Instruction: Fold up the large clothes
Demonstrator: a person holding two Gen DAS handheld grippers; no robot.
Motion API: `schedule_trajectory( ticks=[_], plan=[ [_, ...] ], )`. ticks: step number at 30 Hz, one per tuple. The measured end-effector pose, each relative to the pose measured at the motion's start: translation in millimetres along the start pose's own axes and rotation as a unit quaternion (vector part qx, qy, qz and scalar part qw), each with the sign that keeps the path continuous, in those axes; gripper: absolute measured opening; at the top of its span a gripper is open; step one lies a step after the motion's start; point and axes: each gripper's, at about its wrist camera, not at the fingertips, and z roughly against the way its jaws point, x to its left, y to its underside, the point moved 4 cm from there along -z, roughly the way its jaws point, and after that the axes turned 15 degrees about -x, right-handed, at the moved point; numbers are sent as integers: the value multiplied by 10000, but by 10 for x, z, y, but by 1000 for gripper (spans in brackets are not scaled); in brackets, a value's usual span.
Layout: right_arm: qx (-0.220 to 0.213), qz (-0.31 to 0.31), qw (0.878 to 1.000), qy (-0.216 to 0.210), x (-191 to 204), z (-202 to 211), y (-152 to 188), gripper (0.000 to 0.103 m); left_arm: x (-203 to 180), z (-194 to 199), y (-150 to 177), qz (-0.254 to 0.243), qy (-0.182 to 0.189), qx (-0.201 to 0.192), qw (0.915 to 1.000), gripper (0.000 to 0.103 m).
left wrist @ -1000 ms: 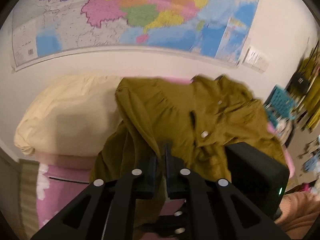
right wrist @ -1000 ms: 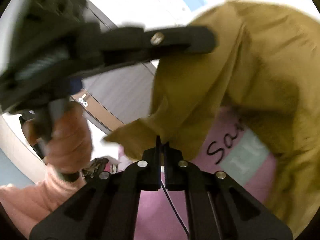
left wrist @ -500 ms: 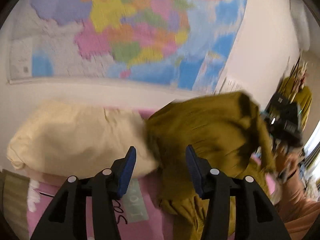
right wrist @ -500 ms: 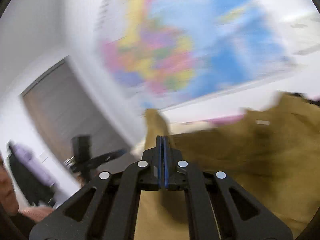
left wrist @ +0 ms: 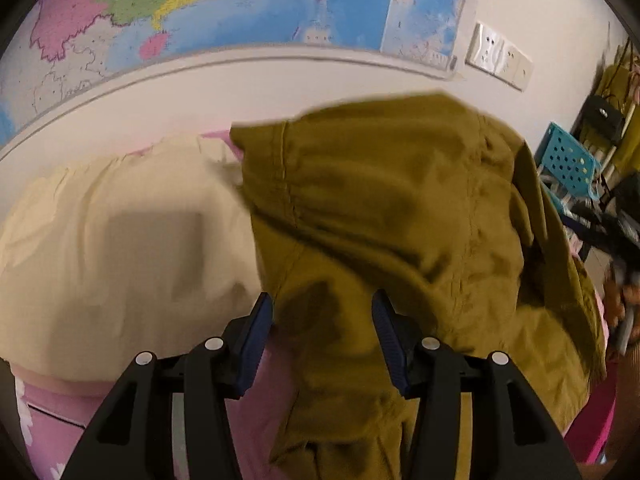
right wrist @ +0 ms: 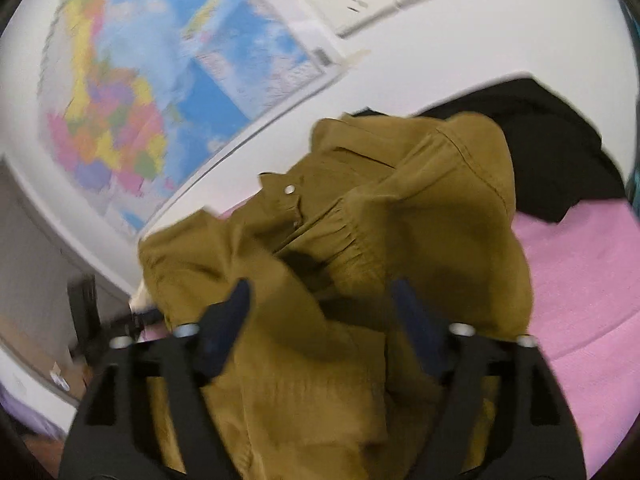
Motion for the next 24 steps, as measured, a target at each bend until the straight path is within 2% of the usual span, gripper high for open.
schedule_trajectory(
  ticks=[2, 3, 7, 9, 10, 11, 13, 14, 17, 19, 21, 23, 24],
  plan=[
    [232, 358, 9987, -288, 146, 28, 105, 90, -38, -4, -110, 1, 67, -163, 9998, 55],
    [358, 515, 9974, -367, 155, 7, 142, 91, -51, 6, -150, -37, 76, -219, 9997, 55],
    [929, 1482, 9842, -268, 337, -207, 458, 92, -133, -231, -292, -100, -96, -170, 9998, 55],
    [1078, 1813, 9774, -127, 354, -295, 541, 90, -121, -403, -320, -76, -363, -52, 9993, 55],
    [1144, 1883, 9754, -76, 351, -334, 540, 75, -104, -473, -332, -98, -532, -37, 9985, 55],
    [1192, 1905, 9744, -26, 329, -339, 517, 42, -73, -563, -346, -123, -767, -5, 9970, 55],
    [1117, 1514, 9819, -212, 246, -288, 311, 8, 0, -680, -339, -116, -1077, 100, 9941, 54],
    [861, 1217, 9885, -257, 160, -208, 101, 5, 27, -716, -329, -131, -1197, 146, 9926, 53],
    [347, 375, 9985, -182, -212, -51, -406, 5, 52, -818, -271, -317, -1422, 251, 9890, 53],
    [252, -167, 9995, -76, -503, -76, -603, 5, -4, -828, -243, -605, -1555, 213, 9858, 54],
    [333, -459, 9982, 206, -739, -191, -672, 8, -45, -781, -218, -750, -1673, 154, 9829, 55],
    [492, -598, 9958, 494, -898, -281, -620, 16, -30, -703, -209, -663, -1677, 96, 9836, 55],
    [557, -547, 9958, 478, -885, -297, -589, 20, -15, -653, -203, -598, -1660, 74, 9843, 55]
  ],
)
